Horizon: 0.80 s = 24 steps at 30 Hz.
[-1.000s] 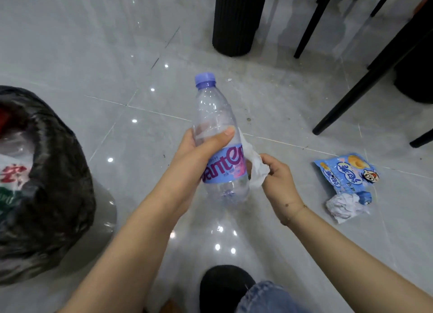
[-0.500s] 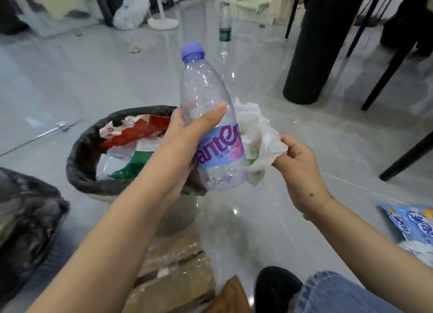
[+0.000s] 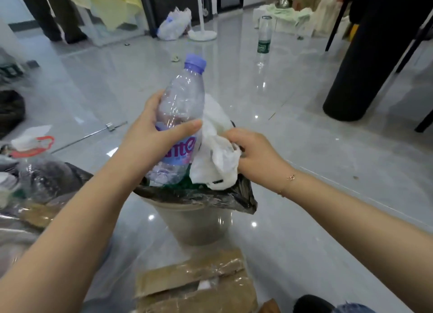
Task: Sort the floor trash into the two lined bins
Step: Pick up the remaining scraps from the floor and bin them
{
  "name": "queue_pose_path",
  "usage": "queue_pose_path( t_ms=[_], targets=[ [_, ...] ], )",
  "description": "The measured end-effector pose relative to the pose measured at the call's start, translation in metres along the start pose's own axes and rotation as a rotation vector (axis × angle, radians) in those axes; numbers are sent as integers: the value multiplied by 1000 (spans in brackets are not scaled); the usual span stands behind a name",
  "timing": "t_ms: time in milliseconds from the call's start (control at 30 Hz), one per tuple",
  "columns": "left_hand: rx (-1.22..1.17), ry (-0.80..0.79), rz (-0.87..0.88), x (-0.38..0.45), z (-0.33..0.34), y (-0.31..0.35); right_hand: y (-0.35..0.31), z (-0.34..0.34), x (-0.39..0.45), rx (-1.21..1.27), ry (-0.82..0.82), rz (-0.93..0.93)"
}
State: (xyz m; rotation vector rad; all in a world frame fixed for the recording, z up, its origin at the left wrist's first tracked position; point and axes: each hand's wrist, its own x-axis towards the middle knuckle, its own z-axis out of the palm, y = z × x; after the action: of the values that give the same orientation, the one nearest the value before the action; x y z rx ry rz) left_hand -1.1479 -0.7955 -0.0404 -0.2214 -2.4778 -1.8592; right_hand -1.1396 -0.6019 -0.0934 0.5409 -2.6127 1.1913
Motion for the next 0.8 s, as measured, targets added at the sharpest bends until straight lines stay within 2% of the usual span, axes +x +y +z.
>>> queue_pose_path(
  t_ms=[67, 133, 200, 267, 333, 400, 500, 533, 600, 700, 800],
  targets=[
    [102, 18, 38, 4, -3, -5, 4, 7, 3, -166, -164, 11],
    [311, 12, 128, 11, -6, -8, 1, 15, 6, -352, -349, 57],
    [571, -37, 193, 19, -6, -12, -1, 21, 9, -458, -419, 80],
    [811, -125, 205, 25, -6, -20, -1, 19, 10, -404, -445, 118],
    [916, -214, 179, 29, -7, -32, -1, 9, 4, -263, -487, 158],
    [951, -291, 160, 29, -9, -45, -3, -4, -8, -219, -468, 149],
    [1105, -374, 167, 25, -2, -61, -6, -12, -29, -234, -205, -15],
    [1107, -394, 147, 23, 1, -65, -4, -11, -34, -235, -167, -50],
    [1066, -431, 105, 22, 4, -69, -3, -5, -38, -298, -220, -59],
    [1067, -518, 76, 24, 3, -75, 1, 8, -37, -519, -317, -76],
    [1151, -559, 93, 24, 5, -84, 5, 12, -33, -540, -330, -116]
  ],
)
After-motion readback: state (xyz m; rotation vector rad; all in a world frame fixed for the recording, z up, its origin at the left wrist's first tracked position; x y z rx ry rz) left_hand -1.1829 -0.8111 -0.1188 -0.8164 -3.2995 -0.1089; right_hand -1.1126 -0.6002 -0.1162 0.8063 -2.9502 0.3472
